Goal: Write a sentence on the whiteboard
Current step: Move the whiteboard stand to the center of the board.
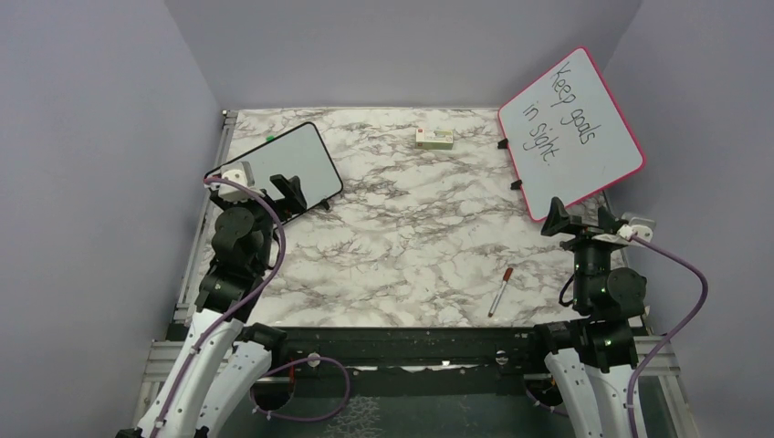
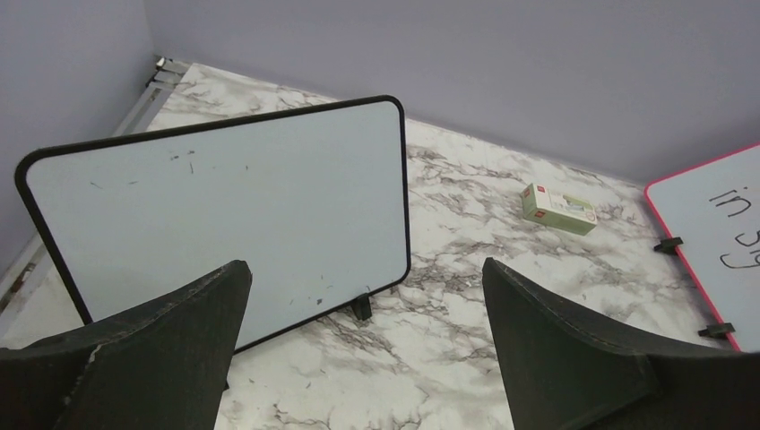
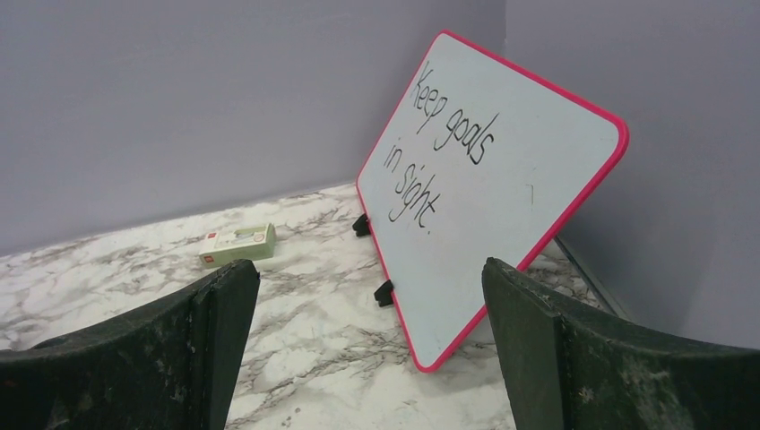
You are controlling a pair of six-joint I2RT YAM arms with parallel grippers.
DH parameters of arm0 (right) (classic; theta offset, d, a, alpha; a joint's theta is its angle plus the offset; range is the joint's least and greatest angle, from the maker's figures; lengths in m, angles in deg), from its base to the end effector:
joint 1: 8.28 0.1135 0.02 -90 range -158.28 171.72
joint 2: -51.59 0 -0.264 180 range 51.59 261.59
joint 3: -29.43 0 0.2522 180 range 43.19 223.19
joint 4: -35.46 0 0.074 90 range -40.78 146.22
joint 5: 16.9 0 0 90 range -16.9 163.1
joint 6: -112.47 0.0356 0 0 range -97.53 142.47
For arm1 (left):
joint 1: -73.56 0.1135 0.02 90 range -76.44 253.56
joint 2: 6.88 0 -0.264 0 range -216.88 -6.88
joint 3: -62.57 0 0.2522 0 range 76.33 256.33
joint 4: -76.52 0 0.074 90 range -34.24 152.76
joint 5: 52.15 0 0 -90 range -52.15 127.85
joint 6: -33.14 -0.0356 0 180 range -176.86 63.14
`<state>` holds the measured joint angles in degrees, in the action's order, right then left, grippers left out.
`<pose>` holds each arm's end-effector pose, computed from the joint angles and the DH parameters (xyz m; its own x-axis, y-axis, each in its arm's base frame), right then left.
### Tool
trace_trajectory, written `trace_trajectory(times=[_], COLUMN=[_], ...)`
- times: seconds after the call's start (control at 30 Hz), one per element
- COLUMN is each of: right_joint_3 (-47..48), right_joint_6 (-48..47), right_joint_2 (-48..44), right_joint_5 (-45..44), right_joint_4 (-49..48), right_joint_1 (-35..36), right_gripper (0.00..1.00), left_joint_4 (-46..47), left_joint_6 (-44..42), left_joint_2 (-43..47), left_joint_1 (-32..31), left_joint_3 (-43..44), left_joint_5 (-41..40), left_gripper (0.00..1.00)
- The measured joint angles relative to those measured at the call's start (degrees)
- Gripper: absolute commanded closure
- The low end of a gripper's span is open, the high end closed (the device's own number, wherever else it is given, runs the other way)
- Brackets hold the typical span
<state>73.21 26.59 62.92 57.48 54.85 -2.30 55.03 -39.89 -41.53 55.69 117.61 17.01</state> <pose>0.0800 -0.0013 0.3252 0.2357 0.0943 -0.9672 0.1440 0.9809 0.1307 0.1433 -0.0329 0.3494 -0.0024 -0.2858 -0.9583 -0.0548 0.9569 -0.2853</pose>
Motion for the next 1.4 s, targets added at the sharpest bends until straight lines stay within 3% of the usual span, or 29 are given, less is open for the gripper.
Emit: trace_trajectory(times=[0.47,0.8,1.0,1.23,1.4], right_joint_3=[0.0,0.0,0.0,-0.3,-0.5], right_joint_6=[1.3,1.5,1.5,1.4,1.4], right_joint_2=[-0.7,-2.6,-3.9,-5.1,-5.7], right_joint_5=[0.6,0.5,0.4,0.1,-0.1], right_joint_4=[0.0,0.1,0.1,0.1,0.1], right_joint_1=[0.4,1.9,2.6,3.8,4.5], right_gripper=[0.00,0.00,0.00,0.00,0.00], left_joint_4=[2.1,-4.0,-8.3,-10.9,-10.6], left_joint_6=[8.7,14.7,20.4,28.2,31.5], left_joint_2=[-2.6,-15.5,-23.3,-27.2,-29.7], left_joint_1=[0.2,0.3,3.5,6.9,7.4], left_joint_3=[-6.6,-4.9,-3.9,-4.2,-5.0], left_joint_5=[0.5,-2.5,-3.5,-6.8,-9.7], left_gripper=[0.01,0.01,0.01,0.10,0.25])
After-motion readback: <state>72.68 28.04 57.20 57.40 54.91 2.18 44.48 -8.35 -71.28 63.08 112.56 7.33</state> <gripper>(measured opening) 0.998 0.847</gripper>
